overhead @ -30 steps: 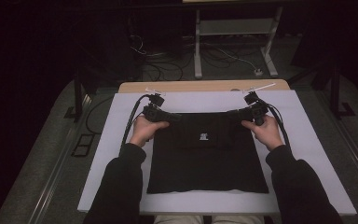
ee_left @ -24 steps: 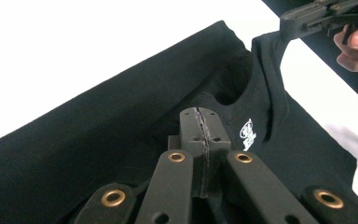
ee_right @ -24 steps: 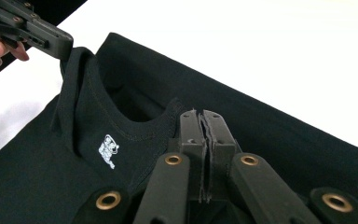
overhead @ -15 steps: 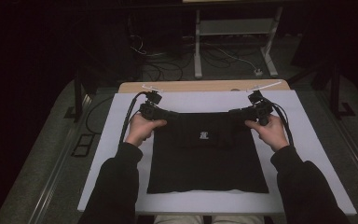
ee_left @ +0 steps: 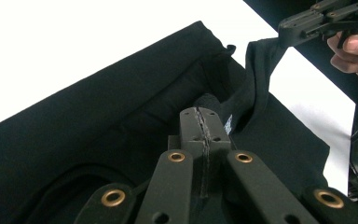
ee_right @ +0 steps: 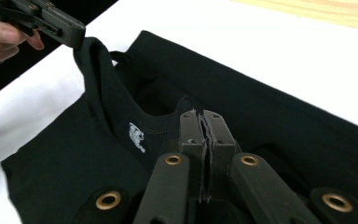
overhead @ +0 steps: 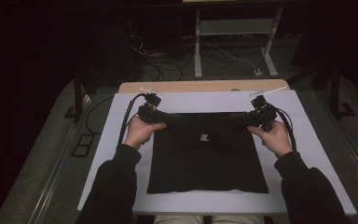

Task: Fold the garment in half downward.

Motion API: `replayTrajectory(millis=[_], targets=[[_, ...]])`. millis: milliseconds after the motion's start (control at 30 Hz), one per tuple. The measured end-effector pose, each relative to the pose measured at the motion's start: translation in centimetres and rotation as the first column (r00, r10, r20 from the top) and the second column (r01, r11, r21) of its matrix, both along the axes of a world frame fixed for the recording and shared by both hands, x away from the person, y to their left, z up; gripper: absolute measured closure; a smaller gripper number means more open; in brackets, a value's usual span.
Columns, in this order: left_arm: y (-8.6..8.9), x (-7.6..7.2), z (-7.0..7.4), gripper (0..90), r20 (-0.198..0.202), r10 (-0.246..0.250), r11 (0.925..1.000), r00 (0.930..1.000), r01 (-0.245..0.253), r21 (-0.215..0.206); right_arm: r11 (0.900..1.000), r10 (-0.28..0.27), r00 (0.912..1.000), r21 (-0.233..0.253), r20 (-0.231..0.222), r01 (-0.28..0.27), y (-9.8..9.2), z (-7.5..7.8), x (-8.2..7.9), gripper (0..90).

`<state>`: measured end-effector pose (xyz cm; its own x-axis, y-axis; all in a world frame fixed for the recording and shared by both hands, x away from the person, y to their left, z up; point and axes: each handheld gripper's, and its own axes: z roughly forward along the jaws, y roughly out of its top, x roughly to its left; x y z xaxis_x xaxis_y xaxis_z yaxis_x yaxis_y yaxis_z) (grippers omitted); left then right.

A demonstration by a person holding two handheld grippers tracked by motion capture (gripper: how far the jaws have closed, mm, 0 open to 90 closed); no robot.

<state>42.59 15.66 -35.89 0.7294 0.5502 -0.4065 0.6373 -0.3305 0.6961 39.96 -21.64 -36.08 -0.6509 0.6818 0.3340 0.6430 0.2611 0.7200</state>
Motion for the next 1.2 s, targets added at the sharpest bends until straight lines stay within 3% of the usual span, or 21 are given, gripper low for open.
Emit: replayTrajectory(millis=[100,633,833,933,1033,1200], targets=[[0.3,-0.6,-0.2,88.6,-0.002,0.006,0.9996,1.0,-0.006,-0.028,1.0,0.009,1.0,0.015,0.0,-0.009,-0.2,-0.2,-0.6,86.5],[1.0,-3.4,-1.3,88.5,0.014,-0.019,0.9988,0.9997,0.02,-0.044,0.998,0.055,0.9985,0.042,-0.008,-0.054,-0.1,-1.7,-3.5,86.5],[1.3,-4.6,-2.2,88.6,0.013,-0.026,0.9972,0.9996,0.027,-0.07,0.997,0.06,0.9981,0.059,-0.016,-0.059,-0.4,-2.6,-4.4,86.5],[1.6,-5.2,-2.7,88.6,0.013,-0.036,0.9937,0.9993,0.037,-0.106,0.996,0.062,0.9979,0.064,-0.021,-0.06,-0.5,-2.9,-4.8,86.5],[1.6,-5.6,-3.0,88.6,0.009,-0.041,0.9955,0.9991,0.042,-0.085,0.996,0.063,0.9976,0.069,-0.03,-0.061,-0.5,-3.1,-5.1,86.5],[1.9,-6.6,-3.3,88.6,0.01,-0.047,0.9952,0.9988,0.048,-0.085,0.995,0.066,0.9973,0.082,-0.033,-0.063,-0.7,-3.2,-6.0,86.4]])
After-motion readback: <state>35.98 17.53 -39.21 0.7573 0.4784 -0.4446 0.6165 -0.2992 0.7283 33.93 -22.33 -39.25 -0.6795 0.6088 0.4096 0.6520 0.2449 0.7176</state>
